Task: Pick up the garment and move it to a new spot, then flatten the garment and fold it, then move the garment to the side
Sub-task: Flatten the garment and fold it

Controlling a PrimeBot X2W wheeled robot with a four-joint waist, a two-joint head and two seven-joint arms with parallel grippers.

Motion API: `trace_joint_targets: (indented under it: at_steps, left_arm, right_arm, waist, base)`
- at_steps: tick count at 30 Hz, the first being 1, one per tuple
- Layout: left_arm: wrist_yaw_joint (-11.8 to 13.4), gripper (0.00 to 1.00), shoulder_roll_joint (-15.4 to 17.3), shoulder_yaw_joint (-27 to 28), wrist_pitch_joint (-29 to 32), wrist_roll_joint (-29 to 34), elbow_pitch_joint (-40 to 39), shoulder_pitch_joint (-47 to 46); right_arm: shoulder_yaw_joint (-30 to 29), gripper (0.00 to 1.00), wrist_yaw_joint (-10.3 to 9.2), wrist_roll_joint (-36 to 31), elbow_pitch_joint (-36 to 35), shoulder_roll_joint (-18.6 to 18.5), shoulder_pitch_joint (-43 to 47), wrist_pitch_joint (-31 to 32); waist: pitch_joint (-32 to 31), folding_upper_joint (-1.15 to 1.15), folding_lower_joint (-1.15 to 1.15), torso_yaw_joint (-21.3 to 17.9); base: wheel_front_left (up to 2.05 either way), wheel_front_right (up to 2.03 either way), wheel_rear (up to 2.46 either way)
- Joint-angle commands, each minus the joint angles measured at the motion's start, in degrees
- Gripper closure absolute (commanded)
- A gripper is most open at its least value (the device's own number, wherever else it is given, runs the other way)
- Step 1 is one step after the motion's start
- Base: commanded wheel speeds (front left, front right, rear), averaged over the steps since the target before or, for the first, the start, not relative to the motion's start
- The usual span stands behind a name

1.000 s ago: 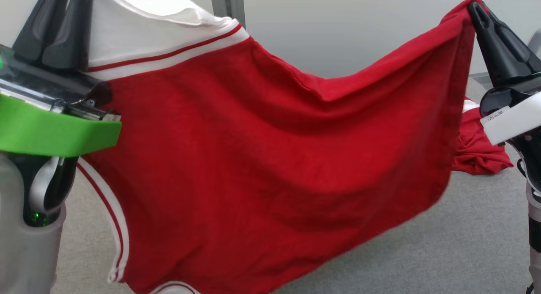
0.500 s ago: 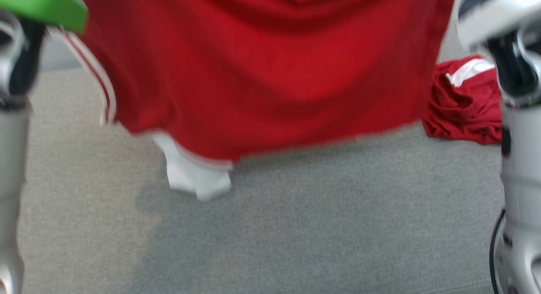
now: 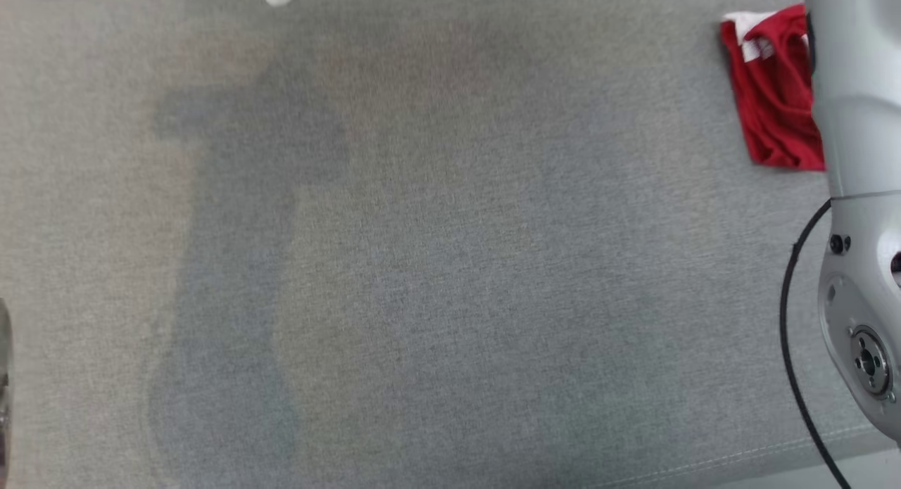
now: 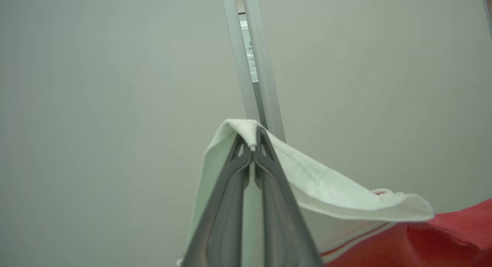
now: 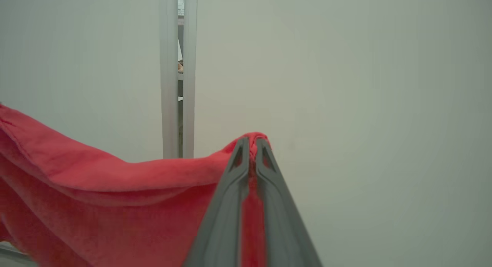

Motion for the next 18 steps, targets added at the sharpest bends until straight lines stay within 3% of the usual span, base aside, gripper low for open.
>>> trace_joint_targets:
  at_steps: [1, 6, 10, 18]
  left_arm:
    - [0.0, 1.00, -0.5, -0.3, -1.0, -0.4, 1.4, 0.2]
    - [-0.6, 1.00, -1.9, -0.6, -2.6, -1.5, 3.0, 5.3]
    - [-0.9, 1.00, -2.3, 0.3, -2.6, -1.9, -2.4, 12.0]
    - [-1.0, 1.00, -3.4, 5.6, -2.6, -3.8, -14.8, 29.0]
  right_arm:
    - [-0.3, 1.00, -0.05, -0.2, 2.6, 0.4, 0.2, -1.7]
    - [1.1, 1.00, -0.05, 0.3, 10.3, 0.8, 2.8, -6.3]
    - [2.5, 1.00, -0.05, 1.4, 13.3, 0.9, 5.6, -8.2]
    - [4.7, 1.00, -0.05, 3.6, 9.9, 0.3, 13.3, -9.0]
  waist:
    - [5.7, 0.00, -0.01, 1.0]
    - [8.7, 0.00, -0.01, 2.3]
    - [9.4, 0.00, -0.01, 3.0]
    - [7.2, 0.00, -0.01, 3.2]
  base:
    - [0.00, 0.00, 0.00]
    - [0.00, 0.00, 0.00]
    - [0.00, 0.00, 0.00]
    - [0.00, 0.00, 0.00]
